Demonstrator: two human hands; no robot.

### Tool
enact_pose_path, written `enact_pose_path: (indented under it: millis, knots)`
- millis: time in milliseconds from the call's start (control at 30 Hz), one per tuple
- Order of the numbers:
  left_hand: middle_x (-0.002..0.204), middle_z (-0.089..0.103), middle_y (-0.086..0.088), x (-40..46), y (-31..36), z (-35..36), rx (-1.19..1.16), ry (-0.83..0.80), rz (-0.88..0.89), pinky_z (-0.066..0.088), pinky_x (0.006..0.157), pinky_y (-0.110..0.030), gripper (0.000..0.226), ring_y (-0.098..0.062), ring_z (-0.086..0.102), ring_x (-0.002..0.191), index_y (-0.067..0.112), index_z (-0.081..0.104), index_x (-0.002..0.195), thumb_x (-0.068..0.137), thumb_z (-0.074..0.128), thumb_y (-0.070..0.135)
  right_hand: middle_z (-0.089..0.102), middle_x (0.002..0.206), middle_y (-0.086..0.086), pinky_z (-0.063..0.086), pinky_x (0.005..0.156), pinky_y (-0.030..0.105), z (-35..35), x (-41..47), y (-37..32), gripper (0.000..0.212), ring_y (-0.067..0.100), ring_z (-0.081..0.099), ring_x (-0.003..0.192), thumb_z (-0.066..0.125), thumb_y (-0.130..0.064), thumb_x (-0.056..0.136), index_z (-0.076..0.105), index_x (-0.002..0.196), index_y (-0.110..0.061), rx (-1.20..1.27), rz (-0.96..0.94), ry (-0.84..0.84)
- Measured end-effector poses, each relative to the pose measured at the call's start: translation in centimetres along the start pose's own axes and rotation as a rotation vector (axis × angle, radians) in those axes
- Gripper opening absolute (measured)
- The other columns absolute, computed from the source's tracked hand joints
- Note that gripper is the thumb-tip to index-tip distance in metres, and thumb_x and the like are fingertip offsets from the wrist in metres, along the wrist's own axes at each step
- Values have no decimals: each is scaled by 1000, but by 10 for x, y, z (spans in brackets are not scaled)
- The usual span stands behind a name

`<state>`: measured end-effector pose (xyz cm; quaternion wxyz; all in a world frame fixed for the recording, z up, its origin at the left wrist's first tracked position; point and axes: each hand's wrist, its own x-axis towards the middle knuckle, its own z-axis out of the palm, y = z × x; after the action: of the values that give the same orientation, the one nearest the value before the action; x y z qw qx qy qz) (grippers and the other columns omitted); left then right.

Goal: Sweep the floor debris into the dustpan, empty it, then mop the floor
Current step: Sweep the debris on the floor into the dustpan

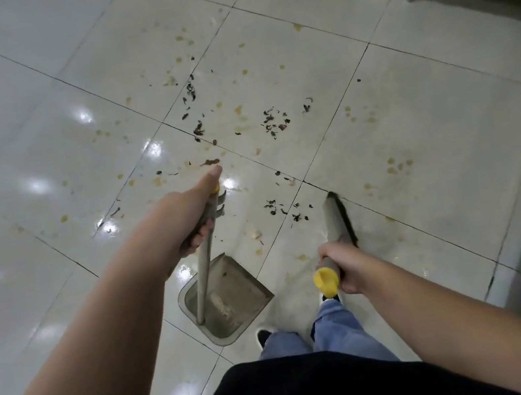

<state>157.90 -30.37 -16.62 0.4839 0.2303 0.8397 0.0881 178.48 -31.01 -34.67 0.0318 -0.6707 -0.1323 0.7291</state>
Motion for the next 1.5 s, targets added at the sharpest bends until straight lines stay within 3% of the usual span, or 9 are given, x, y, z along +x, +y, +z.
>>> enact_pose_path:
  millis: [200, 400, 533, 633, 900, 1000, 1067, 1200, 1500]
  knots:
    - [37, 43, 5, 4, -7, -13, -21, -24, -2, 33, 34, -15, 69, -10, 36, 29, 13, 49, 55, 75, 40, 78, 43, 33, 3, 39, 36, 17, 21, -8, -18, 16, 13, 44, 26, 38, 4, 82, 39, 69, -7, -49, 38, -54]
    - [40, 45, 3, 4, -28, -33, -80, -54, -8, 34, 34, -15, 67, -10, 37, 30, 13, 51, 56, 74, 44, 77, 42, 54, 8, 38, 32, 16, 35, -21, -39, 15, 14, 41, 22, 41, 7, 86, 42, 76, -4, -20, -4, -33]
    - [42, 46, 2, 4, -43, -47, -105, -57, -5, 35, 35, -15, 68, -10, 38, 31, 12, 53, 58, 72, 45, 78, 47, 41, 12, 40, 31, 16, 35, -14, -68, 21, 15, 41, 21, 38, 12, 87, 40, 71, -2, -127, -127, 36]
    - [40, 45, 4, 6, -49, -51, -116, -46, -2, 34, 34, -13, 67, -9, 38, 30, 13, 51, 55, 73, 45, 77, 51, 53, 14, 48, 36, 25, 36, 7, -89, 14, 21, 52, 37, 37, 7, 91, 39, 81, -3, -156, -94, 51]
    - [37, 46, 4, 7, -60, -49, -134, -31, -31, 33, 34, -13, 70, -10, 38, 30, 9, 59, 63, 63, 47, 78, 42, 28, 2, 35, 30, 10, 36, 47, -89, 28, 10, 39, 19, 37, -2, 91, 40, 64, -7, -560, 73, 55]
    - [37, 46, 3, 9, -63, -56, -141, -15, -15, 32, 32, -14, 69, -9, 37, 30, 8, 59, 63, 71, 47, 75, 46, 39, 6, 39, 34, 16, 23, 32, -52, 10, 14, 44, 29, 39, 1, 87, 41, 83, -8, -766, 157, 50]
    - [38, 46, 3, 8, -63, -60, -137, -18, -7, 32, 32, -16, 68, -9, 37, 30, 7, 58, 64, 73, 47, 74, 44, 52, 9, 40, 37, 19, 9, 22, -27, 25, 16, 43, 38, 37, 5, 86, 35, 99, -16, -841, 137, 35]
    - [41, 47, 4, 4, -62, -63, -120, -71, 18, 34, 35, -18, 68, -10, 39, 33, 10, 57, 64, 72, 44, 77, 37, 38, 3, 35, 34, 14, -9, -4, -16, 19, 12, 34, 29, 37, 8, 87, 39, 87, -11, -725, 118, -51]
    - [42, 44, 4, -6, -70, -58, -190, -166, 8, 32, 33, -15, 65, -9, 36, 32, 13, 58, 60, 74, 46, 75, 39, 43, 6, 36, 34, 15, 7, -16, -76, 14, 15, 38, 26, 53, 1, 87, 43, 84, -8, -694, -156, 3]
